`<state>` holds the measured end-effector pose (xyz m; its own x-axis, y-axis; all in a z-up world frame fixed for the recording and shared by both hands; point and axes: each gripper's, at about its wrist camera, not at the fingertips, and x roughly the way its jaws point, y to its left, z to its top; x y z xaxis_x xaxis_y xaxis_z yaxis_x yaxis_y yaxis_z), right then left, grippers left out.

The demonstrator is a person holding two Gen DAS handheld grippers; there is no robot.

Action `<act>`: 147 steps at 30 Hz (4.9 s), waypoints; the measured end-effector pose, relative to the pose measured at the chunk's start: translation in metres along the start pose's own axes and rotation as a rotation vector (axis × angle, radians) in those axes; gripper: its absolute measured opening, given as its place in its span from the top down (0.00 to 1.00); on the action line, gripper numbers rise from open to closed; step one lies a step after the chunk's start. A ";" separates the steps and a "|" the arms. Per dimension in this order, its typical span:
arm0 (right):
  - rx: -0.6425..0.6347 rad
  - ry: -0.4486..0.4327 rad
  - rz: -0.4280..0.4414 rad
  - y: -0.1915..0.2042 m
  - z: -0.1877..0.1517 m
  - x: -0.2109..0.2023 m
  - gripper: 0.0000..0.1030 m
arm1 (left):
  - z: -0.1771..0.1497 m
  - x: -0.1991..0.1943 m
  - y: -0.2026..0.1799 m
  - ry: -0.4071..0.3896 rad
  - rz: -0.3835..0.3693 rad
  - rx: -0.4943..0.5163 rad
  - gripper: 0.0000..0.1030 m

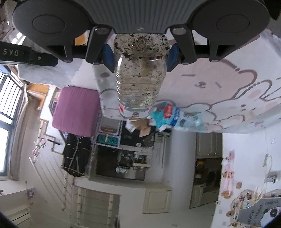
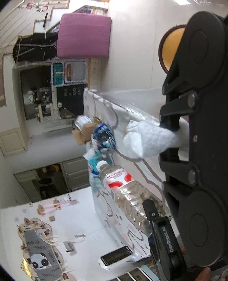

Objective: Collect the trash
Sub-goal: 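Lift the bottle with the left gripper while the right gripper lifts the tissue, then open the left gripper over the wastebasket while the right gripper drops the tissue in, then raise both open tools away from the wastebasket back toward the table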

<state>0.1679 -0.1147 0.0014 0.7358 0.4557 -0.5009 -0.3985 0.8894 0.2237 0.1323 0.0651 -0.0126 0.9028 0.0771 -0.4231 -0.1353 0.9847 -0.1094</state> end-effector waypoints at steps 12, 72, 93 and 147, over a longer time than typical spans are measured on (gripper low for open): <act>0.068 -0.058 -0.182 -0.074 0.002 -0.043 0.87 | 0.020 0.022 -0.100 0.043 -0.197 0.053 0.42; 0.502 0.405 -0.397 -0.322 -0.094 0.208 0.59 | -0.154 0.372 -0.255 0.875 -0.174 0.269 0.38; 0.489 0.388 -0.429 -0.321 -0.079 0.172 0.45 | -0.137 0.338 -0.225 0.843 -0.144 0.262 0.26; 0.242 0.069 -0.521 -0.183 -0.054 -0.064 0.00 | -0.017 0.081 -0.147 0.400 -0.231 0.272 0.00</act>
<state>0.1642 -0.3088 -0.0531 0.7608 -0.0408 -0.6477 0.1493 0.9823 0.1135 0.2181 -0.0761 -0.0460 0.6634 -0.1598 -0.7310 0.2074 0.9779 -0.0255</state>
